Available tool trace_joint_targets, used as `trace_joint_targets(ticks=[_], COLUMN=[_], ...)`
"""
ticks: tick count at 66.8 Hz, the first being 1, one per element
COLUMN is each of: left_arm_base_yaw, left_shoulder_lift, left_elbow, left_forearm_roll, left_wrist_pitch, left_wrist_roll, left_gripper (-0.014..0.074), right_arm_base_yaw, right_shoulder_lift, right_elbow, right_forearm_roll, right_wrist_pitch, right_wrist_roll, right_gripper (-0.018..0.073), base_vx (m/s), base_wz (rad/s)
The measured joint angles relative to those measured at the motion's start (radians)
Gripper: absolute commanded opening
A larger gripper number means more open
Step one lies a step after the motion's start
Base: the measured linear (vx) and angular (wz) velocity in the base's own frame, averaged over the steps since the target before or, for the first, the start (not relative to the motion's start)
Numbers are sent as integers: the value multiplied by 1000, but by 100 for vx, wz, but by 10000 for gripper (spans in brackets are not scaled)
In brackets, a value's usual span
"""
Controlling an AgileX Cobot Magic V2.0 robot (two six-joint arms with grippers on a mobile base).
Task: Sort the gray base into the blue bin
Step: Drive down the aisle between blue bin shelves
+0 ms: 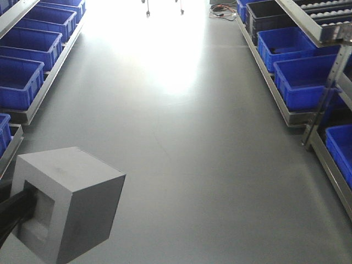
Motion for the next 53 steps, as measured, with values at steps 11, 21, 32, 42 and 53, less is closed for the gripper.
trace_joint_targets(ticks=[11,21,32,42,53], left_arm_base_yaw=[0,0,0,0,0], left_shoulder_lift=[0,0,0,0,0], left_elbow=[0,0,0,0,0], left_forearm_roll=[0,0,0,0,0], left_wrist_pitch=[0,0,0,0,0], left_wrist_roll=[0,0,0,0,0], left_gripper=[-7,-7,-7,-7,-7], right_arm_base_yaw=[0,0,0,0,0], right_shoulder_lift=[0,0,0,0,0], right_elbow=[0,0,0,0,0], right_forearm_roll=[0,0,0,0,0], right_wrist_pitch=[0,0,0,0,0], right_wrist_roll=[0,0,0,0,0], right_gripper=[-5,-5,-5,-5,-5], base_vx=[47,46,44,44,43], base_wz=[14,14,14,12,8])
